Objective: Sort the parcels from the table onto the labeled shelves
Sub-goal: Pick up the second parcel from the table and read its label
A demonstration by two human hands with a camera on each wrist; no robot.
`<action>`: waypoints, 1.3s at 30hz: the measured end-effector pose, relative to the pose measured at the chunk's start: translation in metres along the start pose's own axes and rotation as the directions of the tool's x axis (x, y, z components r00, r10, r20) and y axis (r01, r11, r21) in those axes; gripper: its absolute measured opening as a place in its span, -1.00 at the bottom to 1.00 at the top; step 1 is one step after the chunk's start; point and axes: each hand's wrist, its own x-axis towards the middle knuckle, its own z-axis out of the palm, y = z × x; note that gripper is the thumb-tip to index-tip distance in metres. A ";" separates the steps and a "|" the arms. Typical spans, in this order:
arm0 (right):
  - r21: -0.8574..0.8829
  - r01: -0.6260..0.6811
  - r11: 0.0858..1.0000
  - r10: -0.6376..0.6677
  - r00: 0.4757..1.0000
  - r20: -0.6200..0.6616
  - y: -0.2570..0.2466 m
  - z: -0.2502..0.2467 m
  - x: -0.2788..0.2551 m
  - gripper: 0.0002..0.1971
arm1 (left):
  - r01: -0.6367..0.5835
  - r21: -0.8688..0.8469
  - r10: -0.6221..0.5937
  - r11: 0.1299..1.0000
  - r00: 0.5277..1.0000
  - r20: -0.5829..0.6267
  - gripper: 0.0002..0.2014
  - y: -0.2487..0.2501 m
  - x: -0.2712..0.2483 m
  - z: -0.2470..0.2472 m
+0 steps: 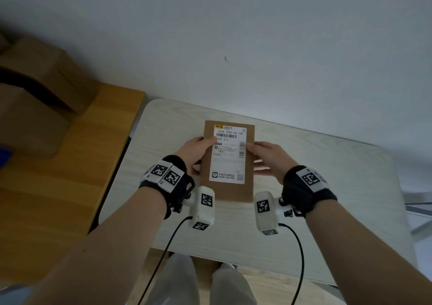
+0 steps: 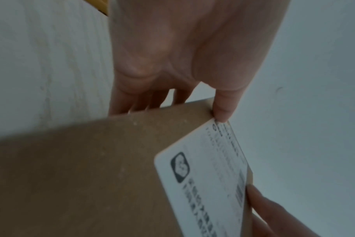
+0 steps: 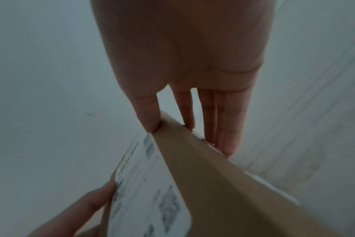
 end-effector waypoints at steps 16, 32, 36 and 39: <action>0.164 0.338 0.927 -0.317 0.938 -0.144 -0.050 -0.042 -0.084 -0.64 | -0.338 -0.146 0.333 0.930 0.941 -0.061 -0.71 0.054 -0.088 0.020; 0.252 0.668 0.700 -0.599 0.741 -0.301 -0.097 -0.069 -0.160 -0.66 | -0.688 -0.118 0.678 0.716 0.726 -0.114 -0.53 0.115 -0.177 0.032; 0.236 0.717 0.656 -0.649 0.695 -0.309 -0.106 -0.069 -0.170 -0.64 | -0.722 -0.132 0.707 0.679 0.692 -0.145 -0.55 0.122 -0.188 0.029; 0.229 0.740 0.632 -0.672 0.671 -0.314 -0.110 -0.069 -0.173 -0.64 | -0.746 -0.140 0.730 0.651 0.666 -0.153 -0.54 0.125 -0.193 0.028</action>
